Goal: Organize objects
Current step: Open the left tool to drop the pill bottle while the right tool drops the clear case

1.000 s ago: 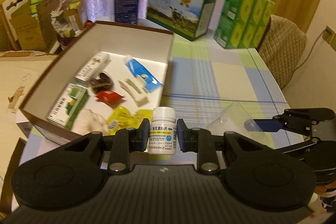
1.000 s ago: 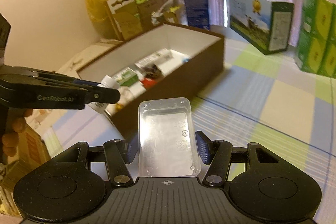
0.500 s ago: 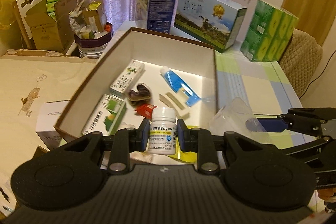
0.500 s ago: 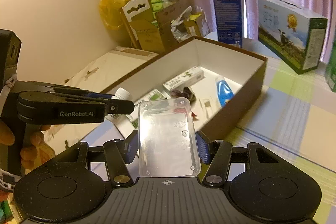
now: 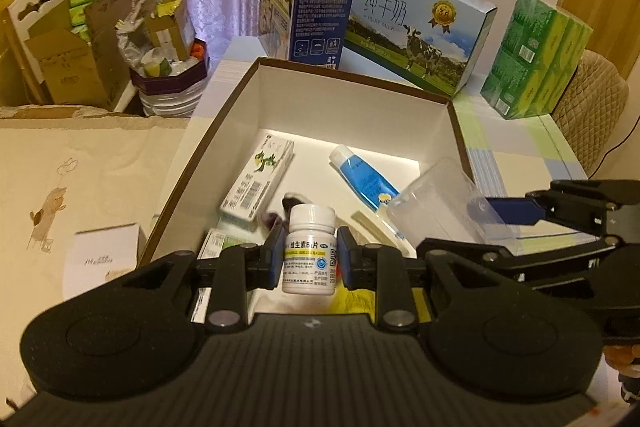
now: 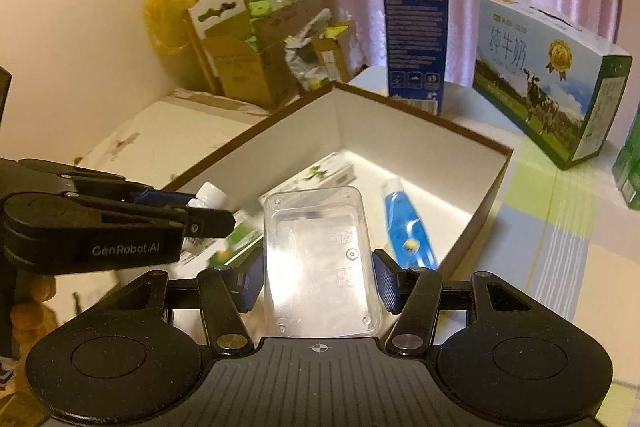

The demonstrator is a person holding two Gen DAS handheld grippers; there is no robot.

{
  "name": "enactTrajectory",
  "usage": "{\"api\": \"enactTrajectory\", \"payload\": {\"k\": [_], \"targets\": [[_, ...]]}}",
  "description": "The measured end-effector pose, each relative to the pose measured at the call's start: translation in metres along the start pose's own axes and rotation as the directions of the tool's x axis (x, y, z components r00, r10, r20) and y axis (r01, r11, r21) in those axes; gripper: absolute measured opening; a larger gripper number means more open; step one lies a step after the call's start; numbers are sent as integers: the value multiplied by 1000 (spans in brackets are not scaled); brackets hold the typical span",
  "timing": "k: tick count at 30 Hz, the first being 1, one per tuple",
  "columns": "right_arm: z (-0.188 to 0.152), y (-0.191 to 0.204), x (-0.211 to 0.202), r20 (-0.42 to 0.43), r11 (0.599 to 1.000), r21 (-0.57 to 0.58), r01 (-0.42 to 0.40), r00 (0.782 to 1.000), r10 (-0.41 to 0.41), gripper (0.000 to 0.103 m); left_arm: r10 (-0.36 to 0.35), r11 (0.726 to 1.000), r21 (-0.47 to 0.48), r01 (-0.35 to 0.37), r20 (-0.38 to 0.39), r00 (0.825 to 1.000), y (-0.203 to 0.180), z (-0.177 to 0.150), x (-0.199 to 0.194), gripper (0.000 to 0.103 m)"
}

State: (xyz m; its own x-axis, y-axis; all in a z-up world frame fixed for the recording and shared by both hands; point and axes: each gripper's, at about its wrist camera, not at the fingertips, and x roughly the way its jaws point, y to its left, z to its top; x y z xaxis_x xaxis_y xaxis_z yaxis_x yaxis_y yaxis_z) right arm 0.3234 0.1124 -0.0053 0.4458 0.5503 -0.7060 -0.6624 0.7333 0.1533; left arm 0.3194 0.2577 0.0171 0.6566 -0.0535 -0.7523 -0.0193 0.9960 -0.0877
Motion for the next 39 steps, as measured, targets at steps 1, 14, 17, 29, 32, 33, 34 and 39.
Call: {"api": "enactTrajectory", "payload": {"k": [1, 14, 17, 29, 32, 33, 34, 39], "targets": [[3, -2, 5, -3, 1000, 2, 10, 1000, -10, 54, 1, 1000, 7, -1, -7, 1000, 1, 4, 7, 23], [40, -52, 76, -71, 990, 39, 132, 989, -129, 54, -25, 998, 60, 30, -72, 997, 6, 53, 92, 23], [45, -60, 86, -81, 988, 44, 150, 986, -146, 54, -30, 997, 67, 36, -86, 996, 6, 61, 107, 23], [55, -76, 110, -101, 978, 18, 206, 974, -204, 54, -52, 995, 76, 61, -108, 993, 3, 78, 144, 28], [57, -80, 110, -97, 977, 14, 212, 973, -209, 54, -46, 996, 75, 54, -103, 994, 5, 80, 145, 42], [58, -81, 109, -95, 977, 12, 214, 973, -212, 54, -46, 996, 74, 53, -102, 994, 6, 80, 145, 47], [59, -81, 110, -95, 977, 10, 215, 972, -213, 54, -44, 996, 76, 52, -100, 994, 7, 81, 144, 47], [61, -83, 112, -91, 972, -7, 237, 967, -236, 54, -34, 996, 80, 42, -95, 995, 9, 81, 142, 56]]}}
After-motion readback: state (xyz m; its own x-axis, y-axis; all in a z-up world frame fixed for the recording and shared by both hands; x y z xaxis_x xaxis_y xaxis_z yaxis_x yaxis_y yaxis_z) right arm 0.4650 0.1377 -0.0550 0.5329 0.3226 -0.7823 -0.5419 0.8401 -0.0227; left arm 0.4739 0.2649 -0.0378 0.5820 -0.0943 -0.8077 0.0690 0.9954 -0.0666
